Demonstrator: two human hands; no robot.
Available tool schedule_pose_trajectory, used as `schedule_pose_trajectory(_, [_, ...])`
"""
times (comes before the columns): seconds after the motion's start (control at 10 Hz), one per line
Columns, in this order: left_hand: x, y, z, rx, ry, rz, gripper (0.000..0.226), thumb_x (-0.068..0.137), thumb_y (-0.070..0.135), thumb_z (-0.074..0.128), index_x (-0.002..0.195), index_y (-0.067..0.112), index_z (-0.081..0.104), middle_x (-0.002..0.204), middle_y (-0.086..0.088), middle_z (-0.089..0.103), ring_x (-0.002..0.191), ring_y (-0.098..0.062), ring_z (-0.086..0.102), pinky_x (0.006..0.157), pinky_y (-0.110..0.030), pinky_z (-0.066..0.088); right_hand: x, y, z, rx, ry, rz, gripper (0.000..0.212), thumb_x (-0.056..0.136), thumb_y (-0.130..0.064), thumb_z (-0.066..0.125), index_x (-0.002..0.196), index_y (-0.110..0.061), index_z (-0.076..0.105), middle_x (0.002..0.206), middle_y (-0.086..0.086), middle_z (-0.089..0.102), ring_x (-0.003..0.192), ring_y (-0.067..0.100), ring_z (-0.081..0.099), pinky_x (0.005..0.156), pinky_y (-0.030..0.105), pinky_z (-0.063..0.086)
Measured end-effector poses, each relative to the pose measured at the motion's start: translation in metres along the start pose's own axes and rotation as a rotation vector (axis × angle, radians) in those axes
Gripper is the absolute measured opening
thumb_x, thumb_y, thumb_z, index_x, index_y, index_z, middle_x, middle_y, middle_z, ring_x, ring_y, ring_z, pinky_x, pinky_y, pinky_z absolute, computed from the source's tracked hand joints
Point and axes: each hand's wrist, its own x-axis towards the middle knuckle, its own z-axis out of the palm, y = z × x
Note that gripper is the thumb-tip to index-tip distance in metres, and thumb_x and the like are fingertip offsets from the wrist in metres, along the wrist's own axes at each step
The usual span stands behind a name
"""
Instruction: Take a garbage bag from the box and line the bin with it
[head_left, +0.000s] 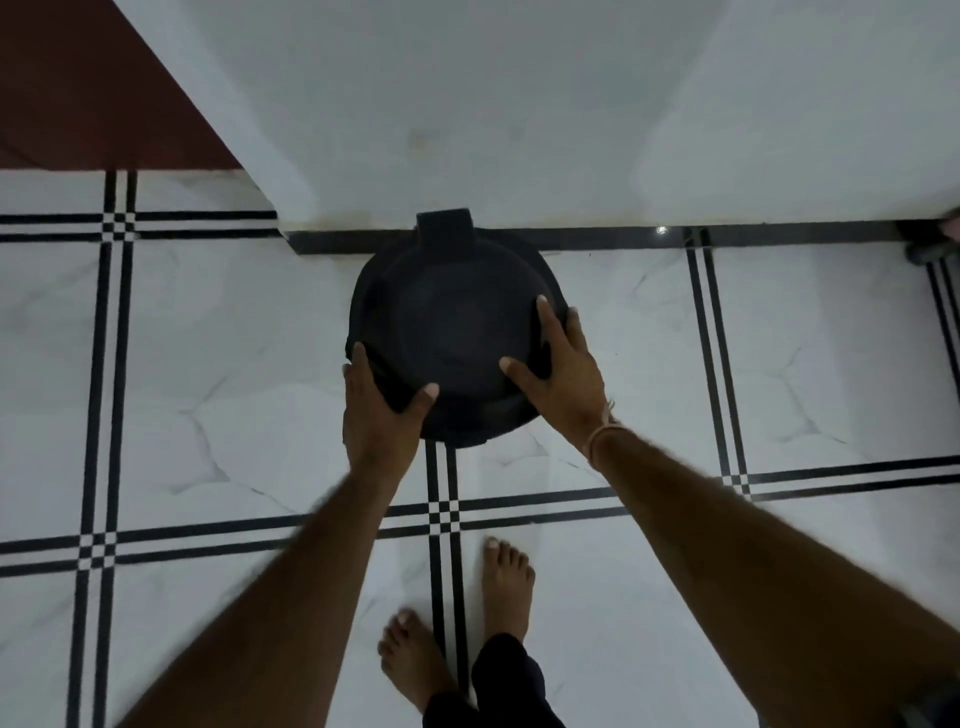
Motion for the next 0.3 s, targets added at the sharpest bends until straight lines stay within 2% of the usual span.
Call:
schedule_pose_trajectory(0.1, [-0.010,0.004,-0.011,0.040,-0.064,-0.054,0.107,0.075,0.060,0.075,0.159,0.021,0.020,0.159,-0.005,0.039,0.143,-0.034,0.043,0.110,-0.055,0.042,-0.011,-0.004,-0.010,-0.073,-0.082,-0.001,0.092,0.092,-0.053,0.066,0.163,-0.033,0.011,0.173,0.008,0.007,0.152,0.035,0.031,0.116,0.045,0.040])
schedule_pose_trajectory(0.2, [-0.029,0.029,-0.045,0.034,-0.063,-0.016,0.105,0.079,0.058,0.074,0.159,0.019,0.019,0.162,-0.007,0.034,0.145,-0.033,0.039,0.111,-0.052,0.039,-0.027,-0.030,-0.044,-0.115,-0.109,-0.052,0.086,0.094,-0.053,0.062,0.163,-0.032,0.016,0.172,0.007,0.010,0.155,0.032,0.027,0.118,0.047,0.036])
schedule_pose_trajectory(0.3, [-0.064,0.086,-0.109,0.061,-0.068,0.025,0.104,0.086,0.053,0.072,0.162,0.016,0.011,0.168,-0.008,0.025,0.151,-0.030,0.030,0.116,-0.046,0.032,-0.058,-0.080,-0.101,-0.112,-0.078,-0.105,0.080,0.095,-0.057,0.057,0.162,-0.032,0.021,0.171,0.005,0.020,0.156,0.028,0.024,0.118,0.047,0.035])
